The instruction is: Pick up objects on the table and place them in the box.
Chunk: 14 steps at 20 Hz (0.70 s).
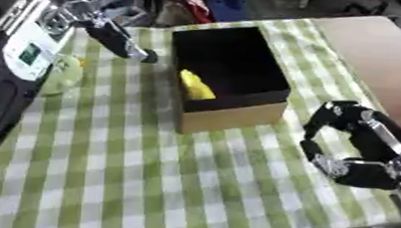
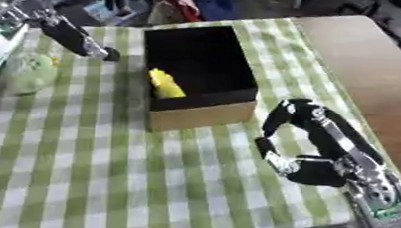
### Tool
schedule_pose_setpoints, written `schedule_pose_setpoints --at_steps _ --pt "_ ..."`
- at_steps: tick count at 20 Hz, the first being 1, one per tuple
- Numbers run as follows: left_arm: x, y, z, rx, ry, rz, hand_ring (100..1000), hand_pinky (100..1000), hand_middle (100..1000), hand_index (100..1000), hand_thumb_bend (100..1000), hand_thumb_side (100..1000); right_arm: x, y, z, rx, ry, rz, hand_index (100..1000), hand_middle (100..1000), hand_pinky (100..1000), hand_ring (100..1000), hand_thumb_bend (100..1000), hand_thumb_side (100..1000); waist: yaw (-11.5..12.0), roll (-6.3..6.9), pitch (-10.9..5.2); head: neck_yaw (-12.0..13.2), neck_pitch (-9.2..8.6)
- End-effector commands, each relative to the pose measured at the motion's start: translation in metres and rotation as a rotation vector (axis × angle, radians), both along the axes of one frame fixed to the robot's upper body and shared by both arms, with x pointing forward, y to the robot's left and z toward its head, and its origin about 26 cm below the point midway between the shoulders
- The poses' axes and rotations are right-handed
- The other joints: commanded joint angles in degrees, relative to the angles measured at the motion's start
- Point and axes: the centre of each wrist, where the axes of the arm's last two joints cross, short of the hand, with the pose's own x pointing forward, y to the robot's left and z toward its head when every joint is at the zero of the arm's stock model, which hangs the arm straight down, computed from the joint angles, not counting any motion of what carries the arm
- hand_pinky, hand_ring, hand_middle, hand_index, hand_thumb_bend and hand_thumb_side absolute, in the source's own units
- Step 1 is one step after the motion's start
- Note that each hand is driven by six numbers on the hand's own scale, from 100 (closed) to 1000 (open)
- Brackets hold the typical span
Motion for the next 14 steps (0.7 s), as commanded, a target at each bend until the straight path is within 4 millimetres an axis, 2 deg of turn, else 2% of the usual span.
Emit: schedule_pose_setpoints --at_steps 1,4,8,10,14 --pt "-0.006 0.038 0.020 0.027 -0.009 0.097 537 651 529 785 646 100 0.000 -0.008 0.005 -0.019 -0.018 -0.025 568 518 672 532 229 100 0.44 -0.19 -1.14 -0.61 0.31" --pt "-0.006 0.069 0.010 0.091 0.046 0.193 548 651 535 765 624 100 -0.001 -0.010 0.003 -0.019 -0.014 -0.040 568 518 672 533 229 100 1.29 -0.22 -1.25 -1.09 0.56" --pt "-0.006 0.102 -0.007 0.168 0.136 0.303 565 653 550 758 585 100 -0.002 -0.011 0.002 -0.017 -0.011 -0.048 568 518 672 533 227 100 2.12 -0.37 -1.39 -1.12 0.75" --pt "-0.004 0.115 -0.015 0.193 0.179 0.359 570 653 556 767 572 100 -0.002 -0.012 0.001 -0.016 -0.010 -0.050 568 518 672 533 225 100 2.42 -0.53 -1.42 -1.00 0.82" --pt "0.001 0.132 -0.029 0.201 0.239 0.453 573 651 562 776 608 100 -0.002 -0.012 0.001 -0.015 -0.009 -0.052 568 518 672 533 222 100 2.70 -0.91 -1.38 -0.86 0.88"
